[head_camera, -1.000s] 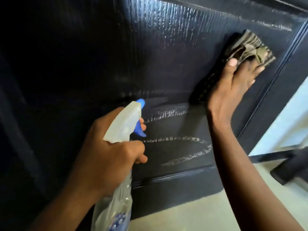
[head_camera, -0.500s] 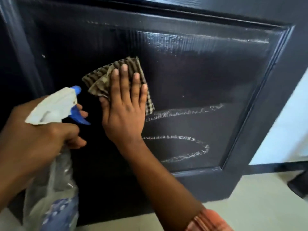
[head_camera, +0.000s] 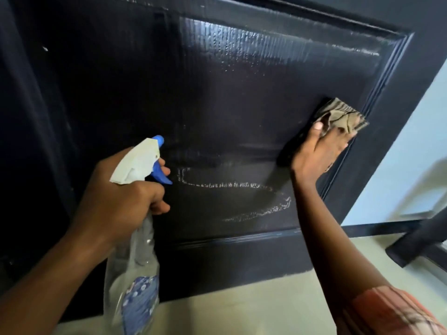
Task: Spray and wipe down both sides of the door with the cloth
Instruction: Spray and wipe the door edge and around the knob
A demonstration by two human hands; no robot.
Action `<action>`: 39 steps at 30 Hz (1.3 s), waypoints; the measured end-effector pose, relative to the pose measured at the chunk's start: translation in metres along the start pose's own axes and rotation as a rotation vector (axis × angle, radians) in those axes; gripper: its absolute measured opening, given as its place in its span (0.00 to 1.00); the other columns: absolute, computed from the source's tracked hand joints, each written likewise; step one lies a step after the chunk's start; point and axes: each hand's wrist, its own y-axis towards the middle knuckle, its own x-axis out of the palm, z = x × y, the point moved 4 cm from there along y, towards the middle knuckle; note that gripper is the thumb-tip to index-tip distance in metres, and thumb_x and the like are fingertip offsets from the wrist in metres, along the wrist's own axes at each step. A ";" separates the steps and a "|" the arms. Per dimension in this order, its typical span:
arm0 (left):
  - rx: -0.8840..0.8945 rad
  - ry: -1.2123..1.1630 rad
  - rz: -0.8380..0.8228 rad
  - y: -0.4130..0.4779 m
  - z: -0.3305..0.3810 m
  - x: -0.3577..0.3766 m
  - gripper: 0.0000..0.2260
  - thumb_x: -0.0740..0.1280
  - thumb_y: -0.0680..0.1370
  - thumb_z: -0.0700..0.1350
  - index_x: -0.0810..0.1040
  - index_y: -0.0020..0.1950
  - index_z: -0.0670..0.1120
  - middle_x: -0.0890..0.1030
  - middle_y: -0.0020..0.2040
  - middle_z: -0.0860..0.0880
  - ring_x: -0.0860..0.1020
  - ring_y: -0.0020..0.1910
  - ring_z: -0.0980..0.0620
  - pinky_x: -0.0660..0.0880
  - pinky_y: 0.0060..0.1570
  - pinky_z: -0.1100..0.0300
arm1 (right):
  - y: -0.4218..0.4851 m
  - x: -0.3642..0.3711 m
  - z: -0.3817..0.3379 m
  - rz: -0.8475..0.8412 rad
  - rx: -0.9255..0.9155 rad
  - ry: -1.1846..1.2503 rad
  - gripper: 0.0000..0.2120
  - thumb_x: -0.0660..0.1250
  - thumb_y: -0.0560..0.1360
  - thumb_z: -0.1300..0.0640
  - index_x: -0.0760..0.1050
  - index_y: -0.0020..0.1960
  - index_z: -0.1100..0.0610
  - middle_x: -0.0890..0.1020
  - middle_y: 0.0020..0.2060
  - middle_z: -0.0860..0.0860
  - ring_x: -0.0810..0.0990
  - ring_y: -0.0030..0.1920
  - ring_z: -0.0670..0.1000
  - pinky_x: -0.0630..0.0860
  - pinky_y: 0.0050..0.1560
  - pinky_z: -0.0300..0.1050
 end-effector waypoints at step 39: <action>-0.050 0.062 0.005 -0.006 -0.021 0.044 0.17 0.65 0.58 0.30 0.80 0.44 0.43 0.81 0.40 0.37 0.79 0.27 0.45 0.76 0.28 0.59 | -0.198 0.055 -0.008 -0.342 -0.539 -0.107 0.35 0.54 0.80 0.45 0.45 0.77 0.62 0.48 0.77 0.55 0.43 0.78 0.56 0.43 0.77 0.55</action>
